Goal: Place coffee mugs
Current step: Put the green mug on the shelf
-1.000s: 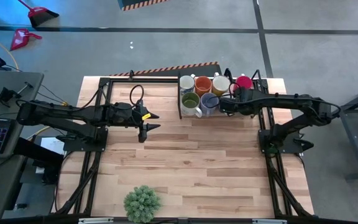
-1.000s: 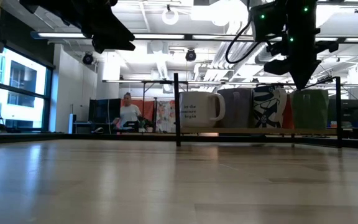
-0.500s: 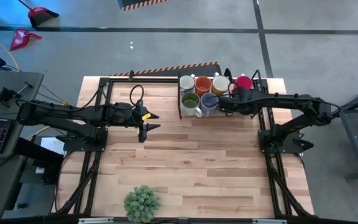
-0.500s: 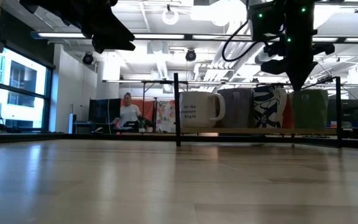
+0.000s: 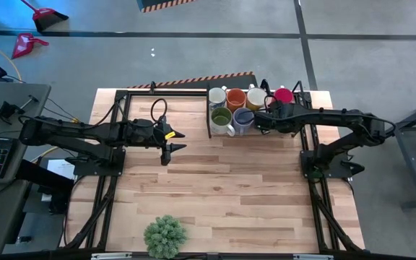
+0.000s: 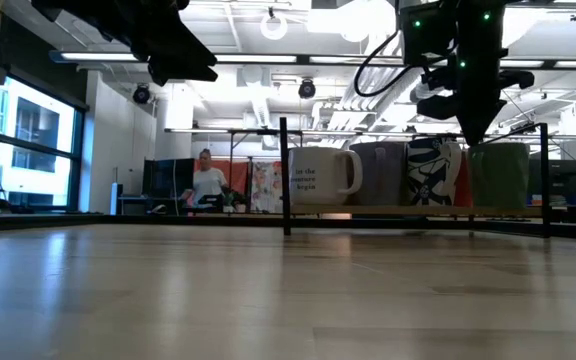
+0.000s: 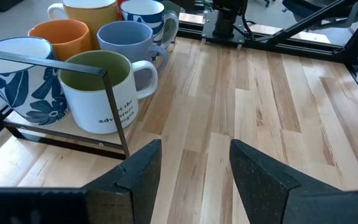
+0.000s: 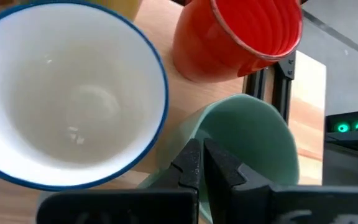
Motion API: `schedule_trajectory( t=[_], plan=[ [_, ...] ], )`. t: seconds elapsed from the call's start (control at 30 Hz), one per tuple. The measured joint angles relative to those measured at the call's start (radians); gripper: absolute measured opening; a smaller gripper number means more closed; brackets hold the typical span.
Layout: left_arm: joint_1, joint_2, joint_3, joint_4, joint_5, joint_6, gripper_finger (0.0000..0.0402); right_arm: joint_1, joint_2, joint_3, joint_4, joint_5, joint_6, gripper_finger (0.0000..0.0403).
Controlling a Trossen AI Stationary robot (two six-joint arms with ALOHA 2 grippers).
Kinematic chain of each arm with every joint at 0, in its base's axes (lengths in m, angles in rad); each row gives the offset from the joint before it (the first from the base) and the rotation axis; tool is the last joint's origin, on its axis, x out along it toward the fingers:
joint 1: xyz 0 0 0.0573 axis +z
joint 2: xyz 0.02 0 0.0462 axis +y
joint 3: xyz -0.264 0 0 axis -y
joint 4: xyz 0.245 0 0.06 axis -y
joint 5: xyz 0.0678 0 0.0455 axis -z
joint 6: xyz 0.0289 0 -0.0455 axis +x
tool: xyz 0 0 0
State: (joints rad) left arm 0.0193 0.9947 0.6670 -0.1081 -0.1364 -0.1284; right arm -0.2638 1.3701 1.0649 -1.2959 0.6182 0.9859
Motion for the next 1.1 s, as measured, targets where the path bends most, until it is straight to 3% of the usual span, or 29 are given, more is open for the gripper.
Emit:
schedule_trajectory(
  t=[0.3, 1.1],
  plan=[
    [0.000, 0.000, 0.000, 0.000, 0.000, 0.000, 0.0180, 0.000, 0.000, 0.000, -0.100, 0.024, 0.077, 0.0000],
    [0.000, 0.000, 0.000, 0.000, 0.000, 0.000, 0.0180, -0.117, 0.000, 0.000, 0.028, -0.025, -0.023, 0.0000]
  ],
)
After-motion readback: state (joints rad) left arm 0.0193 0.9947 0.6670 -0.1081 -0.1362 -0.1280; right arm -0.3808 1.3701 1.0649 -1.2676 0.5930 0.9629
